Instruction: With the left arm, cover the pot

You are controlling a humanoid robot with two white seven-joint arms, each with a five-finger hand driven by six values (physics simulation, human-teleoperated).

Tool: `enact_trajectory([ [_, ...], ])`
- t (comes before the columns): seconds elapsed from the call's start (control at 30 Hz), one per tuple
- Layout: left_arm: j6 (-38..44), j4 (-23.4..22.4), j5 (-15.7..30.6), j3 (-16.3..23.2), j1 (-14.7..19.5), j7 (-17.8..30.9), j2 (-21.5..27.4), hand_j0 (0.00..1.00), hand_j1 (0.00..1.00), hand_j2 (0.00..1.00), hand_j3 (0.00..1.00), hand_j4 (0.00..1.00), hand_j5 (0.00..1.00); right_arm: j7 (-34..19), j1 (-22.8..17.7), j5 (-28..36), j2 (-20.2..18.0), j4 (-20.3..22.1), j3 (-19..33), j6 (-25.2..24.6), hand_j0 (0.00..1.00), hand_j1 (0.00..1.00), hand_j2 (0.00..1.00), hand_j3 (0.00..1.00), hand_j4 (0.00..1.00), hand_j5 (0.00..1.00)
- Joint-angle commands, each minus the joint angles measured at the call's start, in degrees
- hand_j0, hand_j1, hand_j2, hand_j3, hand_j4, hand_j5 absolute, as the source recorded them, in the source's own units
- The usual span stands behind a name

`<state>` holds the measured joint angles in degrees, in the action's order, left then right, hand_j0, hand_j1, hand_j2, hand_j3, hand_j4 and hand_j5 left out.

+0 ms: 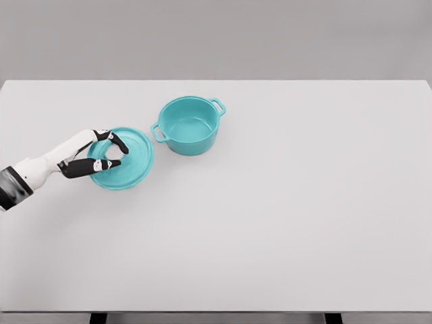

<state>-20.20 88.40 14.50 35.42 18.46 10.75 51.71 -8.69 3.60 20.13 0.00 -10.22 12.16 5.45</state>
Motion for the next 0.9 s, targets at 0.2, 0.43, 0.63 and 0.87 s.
enact_trajectory([
  [0.2, 3.9, 0.1, 0.3, 0.0, 1.8, 0.4, 0.0, 0.44, 0.44, 0.44, 0.44, 0.44, 0.44, 0.0, 0.0, 0.0, 0.0, 0.0, 0.0, 0.0, 1.0, 1.0, 1.0, 1.0, 1.0, 1.0],
  [0.43, 4.4, 0.1, 0.0, 0.0, 3.1, 0.4, -0.5, 0.44, 0.44, 0.44, 0.44, 0.44, 0.44, 0.0, 0.0, 0.0, 0.0, -0.1, 0.0, 0.0, 1.0, 1.0, 1.0, 1.0, 1.0, 1.0],
  [0.63, 5.1, 0.2, -0.2, 0.1, 4.0, 0.4, -0.6, 0.44, 0.44, 0.44, 0.44, 0.44, 0.44, 0.0, 0.0, 0.0, 0.0, 0.0, 0.0, 0.0, 1.0, 1.0, 1.0, 1.0, 1.0, 1.0],
  [0.87, 5.1, 0.1, -0.3, 2.5, 6.1, 0.4, -1.5, 0.44, 0.44, 0.44, 0.44, 0.44, 0.44, 0.0, 0.0, 0.0, 0.0, 0.0, 0.0, 0.0, 1.0, 1.0, 1.0, 1.0, 1.0, 1.0],
])
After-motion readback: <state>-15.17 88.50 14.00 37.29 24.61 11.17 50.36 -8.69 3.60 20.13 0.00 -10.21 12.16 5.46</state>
